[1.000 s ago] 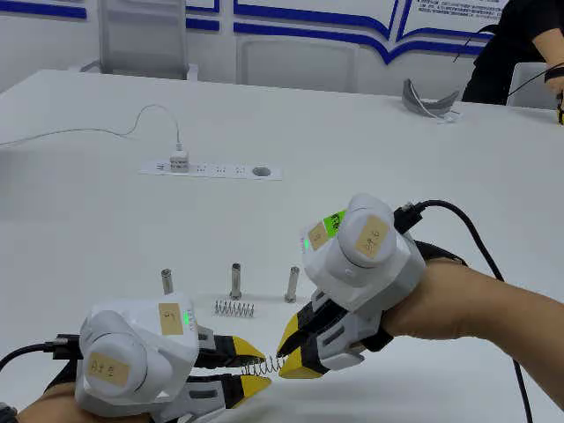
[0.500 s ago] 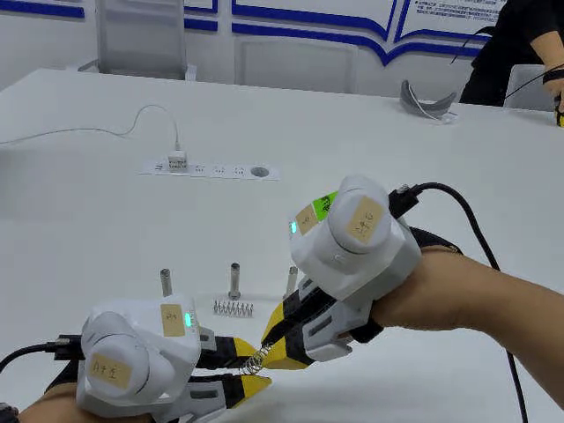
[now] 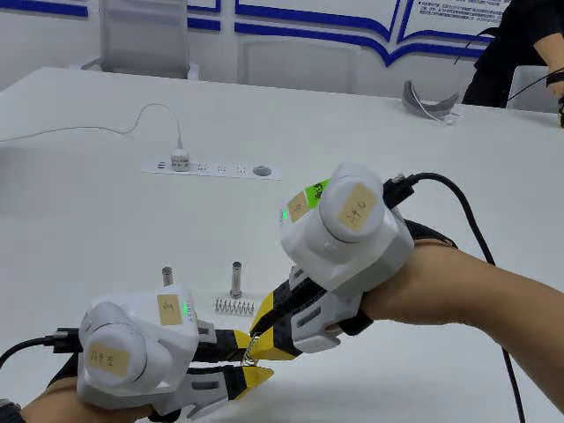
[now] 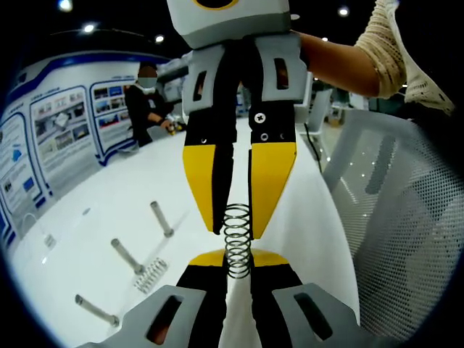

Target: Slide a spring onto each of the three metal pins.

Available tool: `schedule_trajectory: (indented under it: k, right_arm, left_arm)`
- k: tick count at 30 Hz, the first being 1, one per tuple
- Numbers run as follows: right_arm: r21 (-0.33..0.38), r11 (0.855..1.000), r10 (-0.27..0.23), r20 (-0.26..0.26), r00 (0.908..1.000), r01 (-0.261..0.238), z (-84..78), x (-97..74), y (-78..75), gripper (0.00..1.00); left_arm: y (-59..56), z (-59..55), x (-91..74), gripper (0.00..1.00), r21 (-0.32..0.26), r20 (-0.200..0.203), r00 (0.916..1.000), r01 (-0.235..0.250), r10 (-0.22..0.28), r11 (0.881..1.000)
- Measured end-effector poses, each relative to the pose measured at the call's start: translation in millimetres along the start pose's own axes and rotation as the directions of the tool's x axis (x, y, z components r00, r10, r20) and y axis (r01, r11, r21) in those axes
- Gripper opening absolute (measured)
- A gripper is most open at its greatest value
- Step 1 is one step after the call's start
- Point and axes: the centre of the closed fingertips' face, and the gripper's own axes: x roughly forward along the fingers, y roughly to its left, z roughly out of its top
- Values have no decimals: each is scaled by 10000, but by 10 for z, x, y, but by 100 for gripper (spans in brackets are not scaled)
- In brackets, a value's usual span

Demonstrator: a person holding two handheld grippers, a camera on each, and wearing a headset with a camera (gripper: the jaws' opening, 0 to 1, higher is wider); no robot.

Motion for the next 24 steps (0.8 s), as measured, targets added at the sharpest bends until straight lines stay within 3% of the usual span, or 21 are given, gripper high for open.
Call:
schedule_trajectory:
  k: [7,24]
  right_arm:
    - [53,10000,5,-302,9995,-4,-73,55,-5,15]
    - [252,9997,-34,-384,9993,44,-76,72,-24,12]
  left_arm:
    - [-4,26,8,11,-8,39,10000,10,-10,10000]
    - [8,64,16,11,-183,265,9996,24,-19,9998]
